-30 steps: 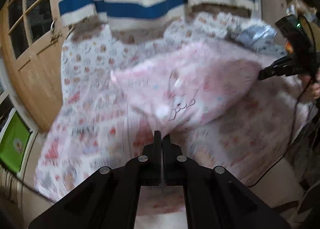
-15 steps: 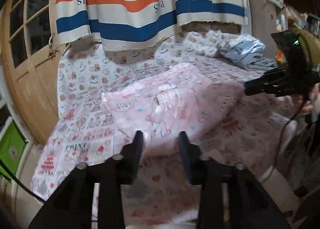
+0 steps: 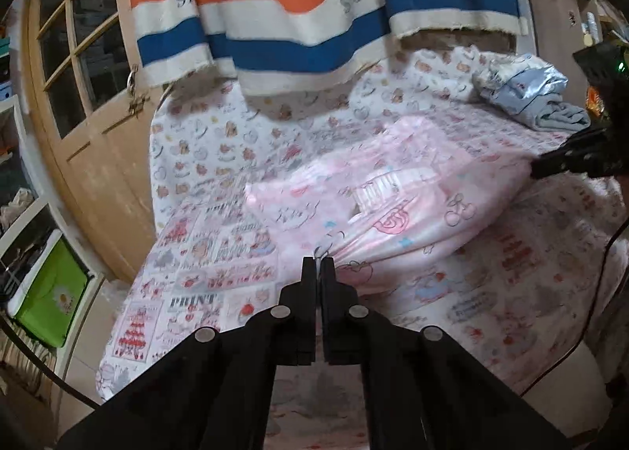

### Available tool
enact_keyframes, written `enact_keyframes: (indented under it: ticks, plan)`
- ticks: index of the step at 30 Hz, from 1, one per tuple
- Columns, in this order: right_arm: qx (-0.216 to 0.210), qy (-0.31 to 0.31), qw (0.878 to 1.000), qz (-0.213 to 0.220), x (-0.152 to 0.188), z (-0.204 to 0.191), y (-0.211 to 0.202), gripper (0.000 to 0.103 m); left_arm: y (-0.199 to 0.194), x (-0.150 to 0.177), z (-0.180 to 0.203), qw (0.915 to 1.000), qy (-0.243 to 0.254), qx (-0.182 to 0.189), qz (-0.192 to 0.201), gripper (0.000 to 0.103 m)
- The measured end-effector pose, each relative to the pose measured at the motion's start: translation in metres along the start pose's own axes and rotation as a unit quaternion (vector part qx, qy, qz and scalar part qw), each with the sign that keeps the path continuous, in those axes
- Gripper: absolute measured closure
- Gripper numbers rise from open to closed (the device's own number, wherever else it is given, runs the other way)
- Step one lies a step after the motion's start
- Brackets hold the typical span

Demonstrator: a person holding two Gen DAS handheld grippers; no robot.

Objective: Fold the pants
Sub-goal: 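Fold the pink pants over with both tools and regrip the waistband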

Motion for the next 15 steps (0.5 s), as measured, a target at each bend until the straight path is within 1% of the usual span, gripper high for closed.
enact_keyframes:
  ticks: [3,5,6,8,9,10,12,14,15]
  plan:
    - [-0.001,0.002,1.0,-0.02,0.002,0.002,0.01,0.098,0.018,0.011,0.001,0.9993,-0.001,0.017,-0.032,0.101]
    - [0.006,-0.007,0.999,-0.035,0.007,0.0,0.02,0.098,0.022,0.018,0.003,0.9987,-0.001,0.031,-0.039,0.1]
    - [0.01,-0.013,0.999,-0.035,0.009,-0.001,0.021,0.098,0.019,0.02,0.003,0.9985,-0.005,0.041,-0.037,0.097]
    - [0.03,-0.023,0.999,-0.023,0.011,-0.004,0.016,0.098,0.011,0.019,-0.001,0.9958,-0.025,0.079,-0.04,0.09]
    - [0.041,-0.026,0.999,-0.015,0.011,-0.004,0.01,0.097,0.004,0.016,-0.006,0.9937,-0.036,0.099,-0.036,0.08]
    - [0.05,-0.026,0.998,-0.007,0.009,-0.004,0.002,0.096,-0.003,0.013,-0.01,0.9919,-0.045,0.116,-0.027,0.074]
    - [0.053,-0.027,0.998,0.013,0.004,-0.003,-0.013,0.095,-0.016,0.003,-0.015,0.9899,-0.048,0.133,-0.006,0.073]
    - [0.051,-0.028,0.998,0.037,-0.004,-0.002,-0.028,0.085,-0.023,-0.01,-0.016,0.99,-0.045,0.133,0.006,0.068]
    - [0.048,-0.026,0.997,0.05,-0.009,0.0,-0.035,0.069,-0.023,-0.016,-0.015,0.9894,-0.044,0.138,0.009,0.061]
Point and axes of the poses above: each gripper's, at about its wrist camera, not at the fingertips, and y roughly the way its jaws point, z to its right, x to its underside, the point moved 4 cm from there along y, roughly the way its jaws point, and after that the axes turned 14 degrees about -z, right-handed, at the moved point
